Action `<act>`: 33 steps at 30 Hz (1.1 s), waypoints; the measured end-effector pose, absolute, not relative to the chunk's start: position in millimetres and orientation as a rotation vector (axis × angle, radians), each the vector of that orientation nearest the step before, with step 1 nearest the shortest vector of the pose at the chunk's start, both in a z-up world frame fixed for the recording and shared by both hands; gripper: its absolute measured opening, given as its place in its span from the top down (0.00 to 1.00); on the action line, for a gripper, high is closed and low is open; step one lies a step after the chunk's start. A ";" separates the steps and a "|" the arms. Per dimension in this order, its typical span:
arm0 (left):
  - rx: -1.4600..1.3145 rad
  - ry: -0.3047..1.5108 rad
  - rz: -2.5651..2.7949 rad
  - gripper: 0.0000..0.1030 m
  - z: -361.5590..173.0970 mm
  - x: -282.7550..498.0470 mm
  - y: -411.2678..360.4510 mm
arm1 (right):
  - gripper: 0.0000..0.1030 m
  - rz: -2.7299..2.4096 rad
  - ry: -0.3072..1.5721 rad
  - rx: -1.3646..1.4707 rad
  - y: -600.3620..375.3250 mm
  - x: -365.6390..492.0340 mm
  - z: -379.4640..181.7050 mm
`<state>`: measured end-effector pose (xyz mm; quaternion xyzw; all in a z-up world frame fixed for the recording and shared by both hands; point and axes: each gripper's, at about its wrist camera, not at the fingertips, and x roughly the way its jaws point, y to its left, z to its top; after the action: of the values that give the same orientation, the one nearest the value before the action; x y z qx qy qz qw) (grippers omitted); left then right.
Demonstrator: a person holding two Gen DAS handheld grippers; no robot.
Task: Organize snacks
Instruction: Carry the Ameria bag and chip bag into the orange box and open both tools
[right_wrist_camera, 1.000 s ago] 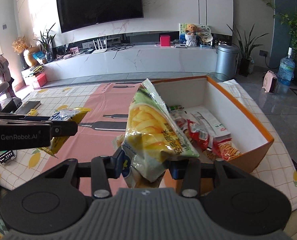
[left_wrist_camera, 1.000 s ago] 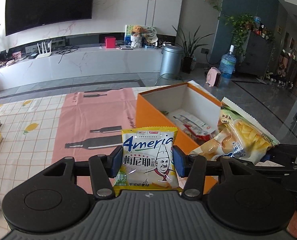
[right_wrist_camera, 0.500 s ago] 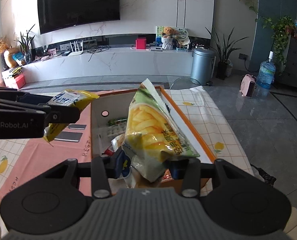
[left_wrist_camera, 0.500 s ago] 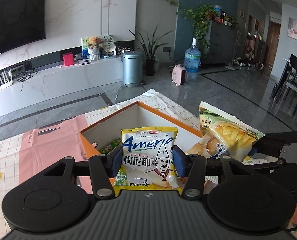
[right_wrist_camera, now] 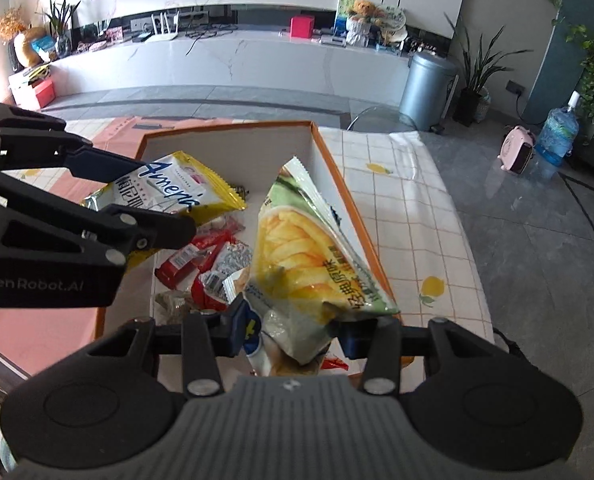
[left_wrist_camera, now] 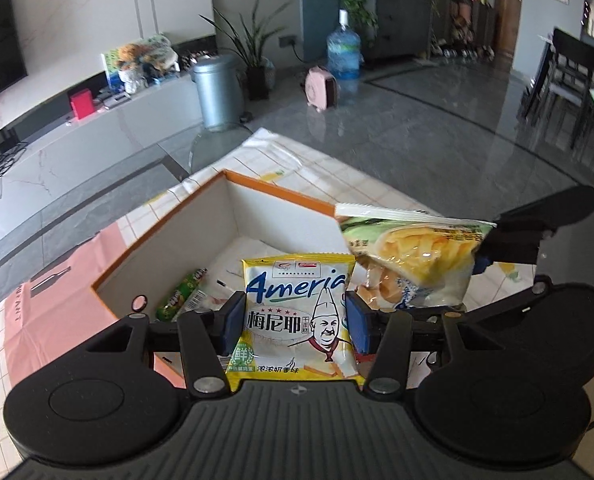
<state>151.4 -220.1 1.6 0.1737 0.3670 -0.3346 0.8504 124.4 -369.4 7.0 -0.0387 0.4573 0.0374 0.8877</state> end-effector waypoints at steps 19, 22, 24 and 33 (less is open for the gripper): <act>0.405 0.994 -0.682 0.43 -40.5 198.9 -230.5 | 0.59 0.178 1.159 -0.126 -377.1 187.9 -47.7; 0.413 1.019 -0.666 0.43 -49.2 204.8 -234.4 | 0.58 0.183 1.158 -0.120 -377.8 190.2 -51.2; 0.417 1.036 -0.651 0.43 -54.4 210.4 -236.5 | 0.58 0.185 1.159 -0.118 -378.9 192.9 -52.4; 0.382 1.063 -0.615 0.37 -61.5 220.9 -229.2 | 0.51 0.190 1.161 -0.163 -372.5 198.5 -51.2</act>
<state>220.9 -229.2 -61.5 0.1781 0.4957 -0.2866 0.8003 198.5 -372.5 -51.2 -0.0767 0.5469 0.0896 0.8289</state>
